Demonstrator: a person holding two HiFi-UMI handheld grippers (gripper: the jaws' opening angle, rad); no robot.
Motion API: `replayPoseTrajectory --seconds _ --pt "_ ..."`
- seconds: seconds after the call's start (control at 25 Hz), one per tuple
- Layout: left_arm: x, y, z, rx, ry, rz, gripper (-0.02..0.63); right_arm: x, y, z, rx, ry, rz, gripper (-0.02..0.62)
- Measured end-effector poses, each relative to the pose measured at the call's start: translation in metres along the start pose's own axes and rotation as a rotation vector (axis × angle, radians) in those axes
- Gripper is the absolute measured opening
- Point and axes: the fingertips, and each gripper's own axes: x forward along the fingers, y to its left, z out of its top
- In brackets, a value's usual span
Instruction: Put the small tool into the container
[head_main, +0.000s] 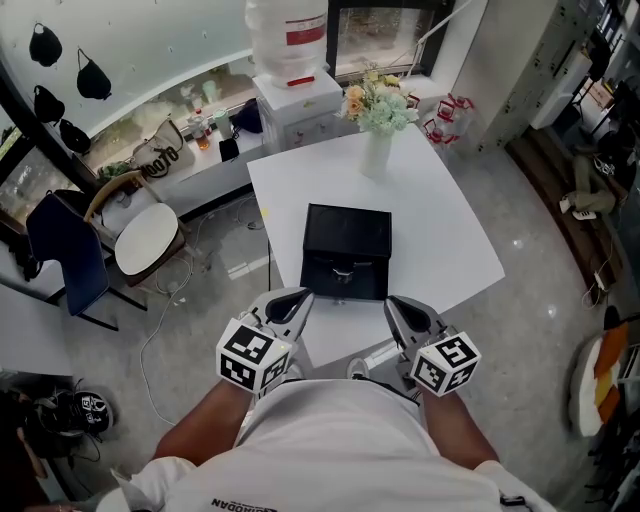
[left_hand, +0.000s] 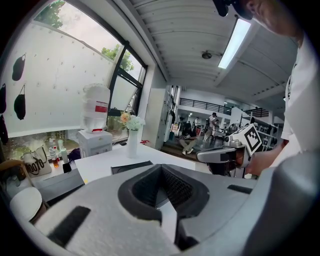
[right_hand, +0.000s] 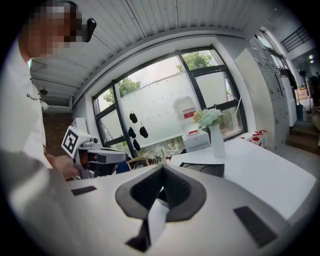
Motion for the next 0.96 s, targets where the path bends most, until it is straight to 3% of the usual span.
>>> replayPoseTrajectory --seconds 0.96 --pt "0.0037 -0.0014 0.0007 0.008 0.006 0.002 0.009 0.0038 0.0012 -0.0058 -0.007 0.028 0.011 0.005"
